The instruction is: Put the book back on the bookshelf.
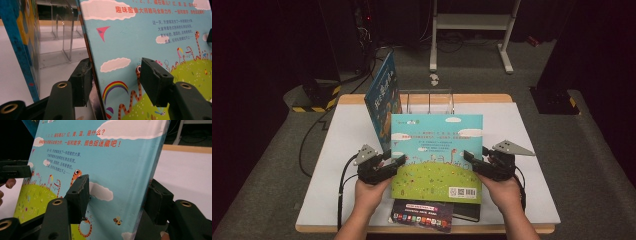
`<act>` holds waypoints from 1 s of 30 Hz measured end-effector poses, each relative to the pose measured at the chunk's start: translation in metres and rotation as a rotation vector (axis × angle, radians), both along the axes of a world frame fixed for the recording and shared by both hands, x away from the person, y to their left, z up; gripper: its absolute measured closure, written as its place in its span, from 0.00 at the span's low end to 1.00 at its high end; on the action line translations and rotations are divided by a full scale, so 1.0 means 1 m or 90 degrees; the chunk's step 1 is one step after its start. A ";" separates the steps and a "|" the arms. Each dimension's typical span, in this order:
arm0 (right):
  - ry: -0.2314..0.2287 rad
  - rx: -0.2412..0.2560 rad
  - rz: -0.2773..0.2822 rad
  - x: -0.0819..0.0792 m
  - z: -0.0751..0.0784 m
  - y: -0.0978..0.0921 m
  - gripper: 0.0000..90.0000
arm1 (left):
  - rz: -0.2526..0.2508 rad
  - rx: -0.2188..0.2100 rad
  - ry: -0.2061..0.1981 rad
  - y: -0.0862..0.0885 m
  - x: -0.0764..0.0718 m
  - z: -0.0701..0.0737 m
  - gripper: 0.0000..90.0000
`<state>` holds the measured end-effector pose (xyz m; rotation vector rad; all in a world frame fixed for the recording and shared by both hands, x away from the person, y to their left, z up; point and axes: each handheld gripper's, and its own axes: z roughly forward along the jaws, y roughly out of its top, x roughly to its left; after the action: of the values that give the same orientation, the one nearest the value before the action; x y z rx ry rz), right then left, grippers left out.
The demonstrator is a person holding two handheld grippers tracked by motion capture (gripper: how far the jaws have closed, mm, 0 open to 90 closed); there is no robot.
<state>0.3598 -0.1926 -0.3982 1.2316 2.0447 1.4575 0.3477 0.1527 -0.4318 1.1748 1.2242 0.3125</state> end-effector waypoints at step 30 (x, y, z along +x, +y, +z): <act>-0.129 0.025 -0.018 -0.020 0.036 -0.003 0.54 | 0.032 -0.006 -0.126 -0.003 -0.011 0.023 0.64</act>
<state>0.3401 -0.1952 -0.3623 1.0737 1.8666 1.5485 0.3365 0.1495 -0.4089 1.0791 1.0815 0.4505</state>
